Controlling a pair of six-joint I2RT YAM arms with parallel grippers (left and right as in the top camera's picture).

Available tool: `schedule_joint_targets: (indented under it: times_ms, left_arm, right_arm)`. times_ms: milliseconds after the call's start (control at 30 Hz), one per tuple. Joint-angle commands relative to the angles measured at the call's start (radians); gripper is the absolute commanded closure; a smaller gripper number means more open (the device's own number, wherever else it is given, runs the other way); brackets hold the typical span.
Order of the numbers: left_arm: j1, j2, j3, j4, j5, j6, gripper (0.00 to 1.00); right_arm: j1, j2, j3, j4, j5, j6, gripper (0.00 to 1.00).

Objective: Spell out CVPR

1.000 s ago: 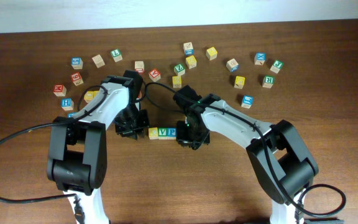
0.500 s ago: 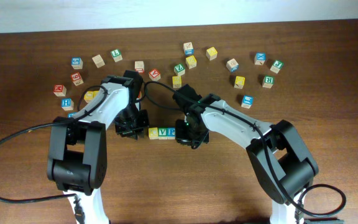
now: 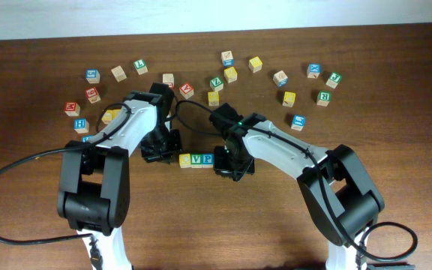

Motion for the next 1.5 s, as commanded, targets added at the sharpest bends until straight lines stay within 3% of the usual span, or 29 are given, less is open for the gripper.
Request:
schedule_joint_targets:
  times_ms: [0, 167, 500, 933, 1433, 1467]
  left_arm:
    - [-0.002, 0.008, -0.01, 0.023, -0.005, 0.019, 1.0]
    - [-0.035, 0.008, -0.01, 0.031, -0.003, 0.019, 1.0]
    - [-0.035, 0.008, -0.01, 0.042, -0.003, 0.02, 1.0]
    - [-0.035, 0.008, -0.01, 0.037, 0.024, 0.141, 1.0]
    - [-0.035, 0.008, -0.01, 0.041, 0.024, 0.117, 1.0]
    - [-0.035, 0.008, -0.01, 0.041, 0.024, 0.117, 0.96]
  right_arm:
    - [-0.031, 0.004, -0.001, -0.032, 0.021, 0.0, 0.9]
    - [-0.055, 0.004, -0.001, -0.061, 0.128, 0.001, 0.9]
    - [-0.053, 0.004, -0.001, 0.102, 0.067, 0.001, 0.9]
    - [-0.02, 0.004, -0.001, 0.147, 0.045, 0.001, 0.9]
    - [-0.02, 0.004, -0.001, 0.121, 0.035, 0.028, 0.93]
    - [-0.02, 0.004, -0.001, 0.122, 0.042, 0.027, 0.93]
